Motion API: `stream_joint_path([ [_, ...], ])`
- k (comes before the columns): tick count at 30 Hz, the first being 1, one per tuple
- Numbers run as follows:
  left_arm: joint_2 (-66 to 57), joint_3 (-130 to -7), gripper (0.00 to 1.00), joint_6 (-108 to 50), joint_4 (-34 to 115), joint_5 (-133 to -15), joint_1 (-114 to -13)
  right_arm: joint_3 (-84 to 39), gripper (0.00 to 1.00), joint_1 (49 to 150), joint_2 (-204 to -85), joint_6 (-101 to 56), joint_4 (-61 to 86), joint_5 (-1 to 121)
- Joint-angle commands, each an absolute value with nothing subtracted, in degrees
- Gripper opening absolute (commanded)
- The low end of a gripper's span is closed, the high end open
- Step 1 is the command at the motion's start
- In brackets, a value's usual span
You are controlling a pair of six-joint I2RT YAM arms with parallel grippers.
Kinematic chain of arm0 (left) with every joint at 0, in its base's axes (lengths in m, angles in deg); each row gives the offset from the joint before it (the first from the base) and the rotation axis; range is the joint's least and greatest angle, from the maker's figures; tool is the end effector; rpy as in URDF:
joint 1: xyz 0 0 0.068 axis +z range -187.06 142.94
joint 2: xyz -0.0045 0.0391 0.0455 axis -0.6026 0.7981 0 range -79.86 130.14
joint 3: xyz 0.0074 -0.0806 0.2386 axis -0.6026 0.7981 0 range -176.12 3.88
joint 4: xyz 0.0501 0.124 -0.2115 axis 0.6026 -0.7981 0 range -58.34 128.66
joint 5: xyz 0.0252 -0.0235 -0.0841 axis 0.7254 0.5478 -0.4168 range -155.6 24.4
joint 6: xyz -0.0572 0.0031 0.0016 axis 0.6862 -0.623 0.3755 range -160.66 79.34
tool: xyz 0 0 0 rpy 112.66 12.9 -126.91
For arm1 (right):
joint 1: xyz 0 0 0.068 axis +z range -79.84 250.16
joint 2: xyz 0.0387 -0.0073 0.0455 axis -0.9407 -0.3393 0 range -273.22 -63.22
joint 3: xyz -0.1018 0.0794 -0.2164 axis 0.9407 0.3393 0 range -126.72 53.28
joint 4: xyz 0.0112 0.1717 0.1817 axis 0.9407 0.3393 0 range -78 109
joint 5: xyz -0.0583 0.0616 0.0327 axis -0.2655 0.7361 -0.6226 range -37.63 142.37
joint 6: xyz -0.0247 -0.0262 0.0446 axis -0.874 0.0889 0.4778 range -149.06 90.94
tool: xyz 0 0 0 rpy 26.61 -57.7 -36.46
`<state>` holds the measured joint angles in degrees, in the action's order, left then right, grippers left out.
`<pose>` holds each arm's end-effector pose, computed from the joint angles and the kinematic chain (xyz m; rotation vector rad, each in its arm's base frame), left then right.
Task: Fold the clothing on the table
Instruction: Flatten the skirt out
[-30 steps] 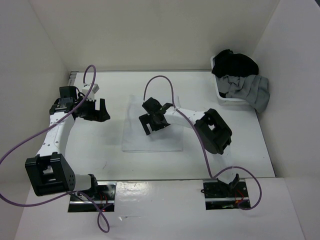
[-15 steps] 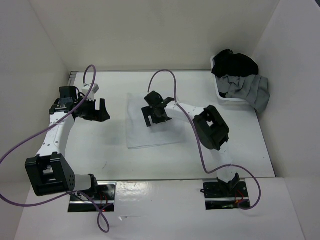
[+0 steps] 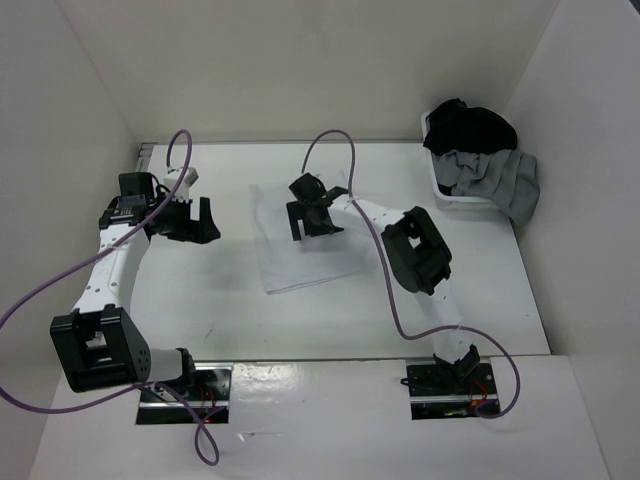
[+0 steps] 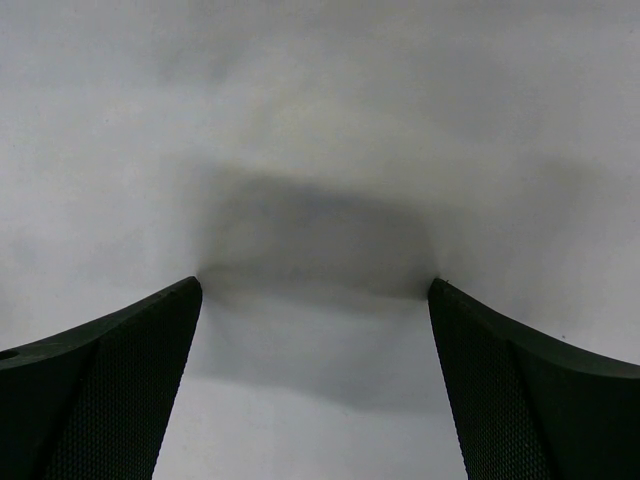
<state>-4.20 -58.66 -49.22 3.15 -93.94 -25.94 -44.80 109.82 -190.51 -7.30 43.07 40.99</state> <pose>0.2716 0.0337 0.2716 0.1693 2.3242 -0.4275 0.3561 0.2848 0.1463 -0.3357 2.5731 0.1293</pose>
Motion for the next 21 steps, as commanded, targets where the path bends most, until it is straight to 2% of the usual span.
stream_joint_path([
  [1, -4.62, -58.52, 1.0, -48.22, 4.21, -94.78, -25.81, -46.82, 0.98, 111.82, -193.04, -3.83, 45.4, 38.31],
  [11, -4.62, -57.99, 1.0, -48.22, 4.21, -94.78, -25.81, -54.81, 0.98, 113.66, -197.51, 1.7, 50.4, 37.26],
  [21, -4.62, -57.99, 1.0, -48.22, 4.21, -94.78, -25.81, -56.84, 0.98, 113.67, -199.98, 12.68, 52.34, 33.92],
])
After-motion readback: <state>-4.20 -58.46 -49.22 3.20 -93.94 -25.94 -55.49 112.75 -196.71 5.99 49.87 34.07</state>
